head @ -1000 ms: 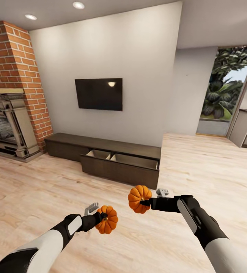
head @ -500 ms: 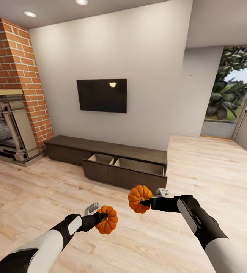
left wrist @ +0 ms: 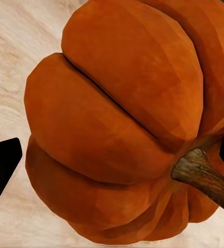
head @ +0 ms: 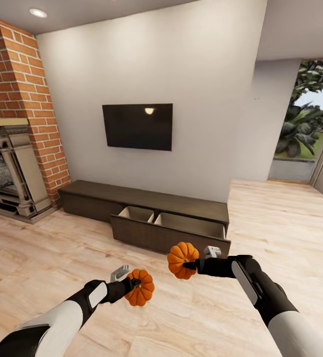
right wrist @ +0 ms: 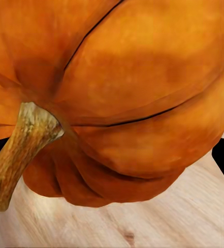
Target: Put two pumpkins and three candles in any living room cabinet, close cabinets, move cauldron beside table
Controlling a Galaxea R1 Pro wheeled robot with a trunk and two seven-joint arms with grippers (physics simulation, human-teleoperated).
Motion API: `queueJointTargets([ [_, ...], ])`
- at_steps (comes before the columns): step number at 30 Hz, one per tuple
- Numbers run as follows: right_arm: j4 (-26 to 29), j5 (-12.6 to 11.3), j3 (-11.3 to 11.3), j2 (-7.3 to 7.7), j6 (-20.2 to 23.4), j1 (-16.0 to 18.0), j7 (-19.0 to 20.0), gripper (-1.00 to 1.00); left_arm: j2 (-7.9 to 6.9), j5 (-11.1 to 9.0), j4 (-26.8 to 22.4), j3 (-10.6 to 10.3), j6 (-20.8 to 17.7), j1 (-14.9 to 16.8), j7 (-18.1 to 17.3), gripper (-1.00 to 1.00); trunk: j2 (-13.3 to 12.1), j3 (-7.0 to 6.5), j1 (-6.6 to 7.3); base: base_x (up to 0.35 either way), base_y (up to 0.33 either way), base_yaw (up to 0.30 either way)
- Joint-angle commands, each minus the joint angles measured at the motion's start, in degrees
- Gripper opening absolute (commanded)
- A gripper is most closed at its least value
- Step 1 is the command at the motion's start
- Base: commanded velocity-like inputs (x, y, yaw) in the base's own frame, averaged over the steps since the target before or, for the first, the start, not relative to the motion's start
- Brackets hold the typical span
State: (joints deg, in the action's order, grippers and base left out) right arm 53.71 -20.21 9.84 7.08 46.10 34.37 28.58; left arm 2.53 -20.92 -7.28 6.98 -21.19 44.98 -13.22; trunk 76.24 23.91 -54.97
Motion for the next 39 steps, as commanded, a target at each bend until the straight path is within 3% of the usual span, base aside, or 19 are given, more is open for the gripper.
queueJointTargets([
  [1, 0.1, -0.4, 0.1, 0.04, 0.3, 0.1, -0.1, -1.0, 0.02, -0.1, -0.1, 0.7, -0.4, 0.0, -0.1, -1.0, -0.4, -0.12, 0.2, 0.307, 0.174, 0.0],
  [20, 0.1, -0.4, 0.1, 0.04, 0.3, 0.1, 0.0, -1.0, 0.02, -0.1, -0.1, 0.7, -0.4, 0.0, -0.1, -1.0, -8.0, -4.36, 4.37, 0.307, 0.155, -0.13],
  [39, 0.1, -0.4, 0.1, 0.04, 0.3, 0.1, -0.1, -1.0, 0.02, -0.1, -0.2, 0.8, -0.3, 0.0, -0.1, -1.0, -8.0, -5.36, 4.37, 0.307, 0.157, -0.174],
])
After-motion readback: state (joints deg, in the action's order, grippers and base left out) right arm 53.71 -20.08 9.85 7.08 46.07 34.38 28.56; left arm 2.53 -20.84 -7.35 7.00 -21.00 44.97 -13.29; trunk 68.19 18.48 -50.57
